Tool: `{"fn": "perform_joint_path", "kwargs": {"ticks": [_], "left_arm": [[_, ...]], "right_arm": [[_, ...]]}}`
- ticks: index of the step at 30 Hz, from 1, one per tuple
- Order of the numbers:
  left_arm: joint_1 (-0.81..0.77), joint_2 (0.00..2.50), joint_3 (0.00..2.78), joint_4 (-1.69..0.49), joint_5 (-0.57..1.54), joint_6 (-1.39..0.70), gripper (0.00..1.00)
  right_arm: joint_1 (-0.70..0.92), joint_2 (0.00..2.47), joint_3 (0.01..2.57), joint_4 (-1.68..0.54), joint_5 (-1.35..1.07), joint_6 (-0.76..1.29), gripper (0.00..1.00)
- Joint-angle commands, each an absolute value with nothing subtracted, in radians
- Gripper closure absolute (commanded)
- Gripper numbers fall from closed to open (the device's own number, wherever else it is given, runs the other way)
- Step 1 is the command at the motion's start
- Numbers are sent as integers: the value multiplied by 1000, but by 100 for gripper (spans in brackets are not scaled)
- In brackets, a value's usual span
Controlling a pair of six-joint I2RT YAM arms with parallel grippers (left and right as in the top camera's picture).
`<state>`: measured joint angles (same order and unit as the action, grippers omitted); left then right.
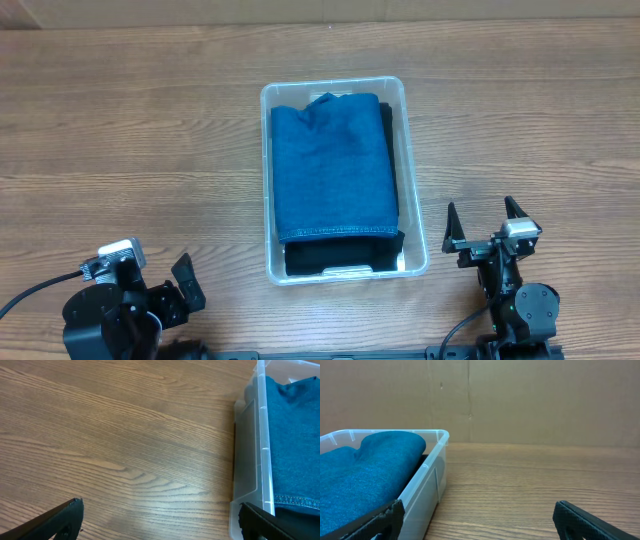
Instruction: Pack container
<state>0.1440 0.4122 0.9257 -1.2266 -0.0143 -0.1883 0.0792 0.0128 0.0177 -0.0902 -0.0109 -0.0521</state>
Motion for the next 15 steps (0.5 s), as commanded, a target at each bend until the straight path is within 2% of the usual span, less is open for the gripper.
{"fn": "perform_joint_path", "kwargs": {"ticks": [1,3,6,10,15], "left_arm": [[142,403,906,-1213,-9,-206,0],[123,358,836,-1146,-10,-204,0],[69,242,631,-910,-9,-179,0],[39,68,261,-432,-6,-179,0],[36,3,4,64,-1,-179,0]], "right_arm": [[78,4,9,-84,-1,-53,0],[78,4,9,-84,-1,-53,0],[78,4,9,-84,-1,-53,0],[78,4,9,-84,-1,-53,0],[78,4,9,-84,-1,-53,0]]}}
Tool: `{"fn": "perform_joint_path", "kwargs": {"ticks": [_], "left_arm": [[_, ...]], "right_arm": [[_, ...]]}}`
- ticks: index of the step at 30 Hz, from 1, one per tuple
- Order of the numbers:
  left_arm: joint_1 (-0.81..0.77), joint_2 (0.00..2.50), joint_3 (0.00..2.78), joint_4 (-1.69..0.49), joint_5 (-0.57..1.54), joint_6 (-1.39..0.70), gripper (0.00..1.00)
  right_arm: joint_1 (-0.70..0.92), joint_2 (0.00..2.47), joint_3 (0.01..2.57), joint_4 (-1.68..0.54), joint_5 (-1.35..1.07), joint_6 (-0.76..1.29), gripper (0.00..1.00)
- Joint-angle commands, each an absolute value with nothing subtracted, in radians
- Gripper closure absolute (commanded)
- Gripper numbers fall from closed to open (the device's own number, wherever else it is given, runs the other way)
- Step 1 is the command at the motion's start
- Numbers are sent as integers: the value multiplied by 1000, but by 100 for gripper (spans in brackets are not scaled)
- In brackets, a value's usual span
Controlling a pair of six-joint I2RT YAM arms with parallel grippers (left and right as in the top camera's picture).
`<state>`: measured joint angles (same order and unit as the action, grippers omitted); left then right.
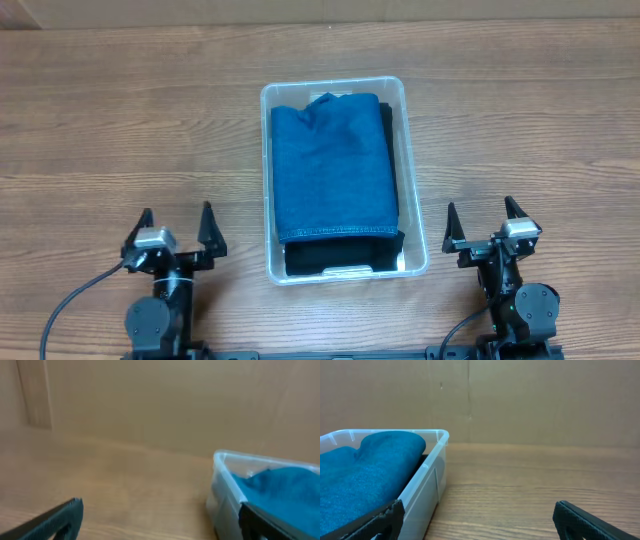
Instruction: Pack container
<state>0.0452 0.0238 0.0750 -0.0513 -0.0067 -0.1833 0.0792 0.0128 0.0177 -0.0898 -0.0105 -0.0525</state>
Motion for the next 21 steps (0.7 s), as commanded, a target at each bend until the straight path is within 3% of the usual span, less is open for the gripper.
{"fn": "perform_joint_path", "kwargs": {"ticks": [1,5,21], "left_arm": [[32,3,4,95,-14,-170,0],[32,3,4,-72,19,-172,0],[32,4,5,-76,19,-171,0]], "right_arm": [[78,4,9,-84,-1,-53,0],[78,4,9,-84,-1,-53,0],[78,4,9,-84,-1,-53,0]]}}
